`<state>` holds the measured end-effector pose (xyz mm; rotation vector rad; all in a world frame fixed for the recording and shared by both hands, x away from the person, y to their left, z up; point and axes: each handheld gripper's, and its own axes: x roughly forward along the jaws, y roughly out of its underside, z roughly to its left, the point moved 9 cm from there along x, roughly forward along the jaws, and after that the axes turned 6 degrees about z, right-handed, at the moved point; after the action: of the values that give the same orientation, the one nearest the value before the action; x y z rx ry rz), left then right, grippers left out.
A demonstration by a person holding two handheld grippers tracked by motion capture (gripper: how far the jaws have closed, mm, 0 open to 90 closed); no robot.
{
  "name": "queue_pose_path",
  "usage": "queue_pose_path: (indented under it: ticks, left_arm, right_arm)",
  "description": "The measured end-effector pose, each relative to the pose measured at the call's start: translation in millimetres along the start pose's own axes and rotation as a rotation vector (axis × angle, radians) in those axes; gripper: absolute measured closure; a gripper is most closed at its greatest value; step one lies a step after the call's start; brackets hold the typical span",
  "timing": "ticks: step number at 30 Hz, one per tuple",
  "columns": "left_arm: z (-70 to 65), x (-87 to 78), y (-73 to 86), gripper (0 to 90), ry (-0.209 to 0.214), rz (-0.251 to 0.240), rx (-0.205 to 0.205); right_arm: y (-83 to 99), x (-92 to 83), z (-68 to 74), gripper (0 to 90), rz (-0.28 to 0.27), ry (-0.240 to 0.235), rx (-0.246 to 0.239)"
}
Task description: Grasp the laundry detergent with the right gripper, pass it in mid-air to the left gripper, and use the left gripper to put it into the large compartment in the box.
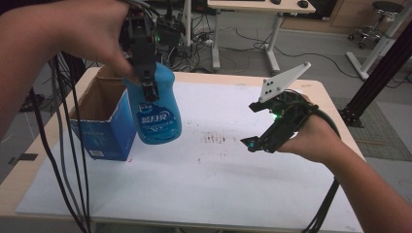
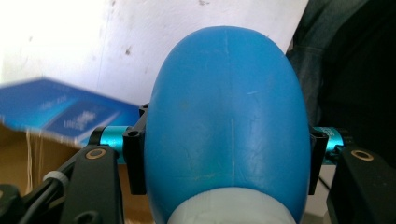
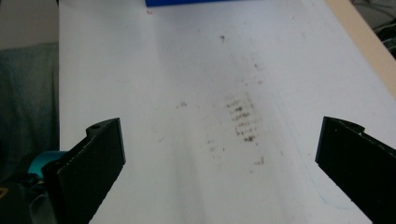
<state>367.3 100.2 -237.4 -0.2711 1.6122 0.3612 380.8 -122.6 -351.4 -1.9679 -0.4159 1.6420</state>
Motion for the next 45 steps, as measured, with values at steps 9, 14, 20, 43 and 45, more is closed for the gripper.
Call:
queue_pose_path:
  ticks: [9, 14, 20, 43, 45]
  left_arm:
    - [25.8, -23.7, 31.7, 38.2, 0.028, -0.018, -0.213]
    - [36.8, -32.4, 43.8, 38.3, 0.022, -0.037, -0.318]
    - [56.2, -47.2, 65.6, 38.3, 0.006, -0.049, -0.574]
    - [107.7, -3.6, 114.0, 38.3, 0.027, 0.021, -1.016]
    - [109.7, 4.7, 112.6, 38.3, 0.032, 0.037, -1.009]
  right_arm:
    - [8.4, -11.7, -16.6, 0.6, 0.152, 0.01, -0.038]
    - [9.6, -14.8, -18.8, 0.6, 0.169, 0.016, -0.043]
    - [8.6, -14.5, -18.2, 0.6, 0.171, 0.023, -0.059]
    - [14.6, -13.5, -15.9, 0.7, 0.167, 0.04, -0.037]
    - [15.2, -13.0, -15.7, 0.7, 0.171, 0.042, -0.032]
